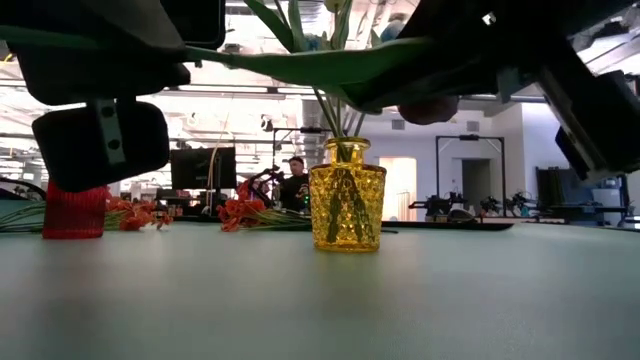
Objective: Sort flowers into vase by color
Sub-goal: Put the red flower into the red vase
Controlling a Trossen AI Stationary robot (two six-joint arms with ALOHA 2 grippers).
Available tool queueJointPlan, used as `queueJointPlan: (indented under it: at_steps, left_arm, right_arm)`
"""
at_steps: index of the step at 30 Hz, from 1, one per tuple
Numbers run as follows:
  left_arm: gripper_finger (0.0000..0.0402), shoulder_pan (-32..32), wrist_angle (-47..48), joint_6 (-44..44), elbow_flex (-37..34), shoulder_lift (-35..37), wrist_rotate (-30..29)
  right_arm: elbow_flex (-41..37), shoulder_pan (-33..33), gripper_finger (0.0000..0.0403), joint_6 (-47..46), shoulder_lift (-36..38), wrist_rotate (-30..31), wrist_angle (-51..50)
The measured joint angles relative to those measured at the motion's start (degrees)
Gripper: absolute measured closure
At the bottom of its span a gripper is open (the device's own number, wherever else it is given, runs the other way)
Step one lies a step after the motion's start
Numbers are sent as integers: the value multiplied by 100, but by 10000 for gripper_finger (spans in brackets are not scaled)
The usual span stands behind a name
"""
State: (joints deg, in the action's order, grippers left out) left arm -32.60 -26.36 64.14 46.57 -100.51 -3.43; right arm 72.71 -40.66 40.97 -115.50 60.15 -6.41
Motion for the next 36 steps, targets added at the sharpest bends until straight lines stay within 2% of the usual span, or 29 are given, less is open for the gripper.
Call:
queueJointPlan:
  at_steps: [5,12,18,22,26,30,36]
  left_arm:
    - [400,38,14,-204,0,0,185]
    - [394,42,14,-615,0,0,59]
    - [346,149,-28,-794,0,0,91]
    - [297,271,-12,-834,0,0,332]
    - [259,450,28,-780,0,0,811]
    - [243,567,39,-816,0,0,1041]
    - [242,692,306,-788,0,0,1314]
  right_arm:
    - [0,7,371,197,0,-147,4]
    - [-2,114,365,647,4,-345,88]
    - [-2,225,370,1180,4,-538,476]
    - [-2,264,368,1591,4,-715,638]
    - [-2,339,369,1815,4,-729,673]
    - [-2,479,369,2045,4,-758,816]
    - [-2,644,368,2082,4,-799,861]
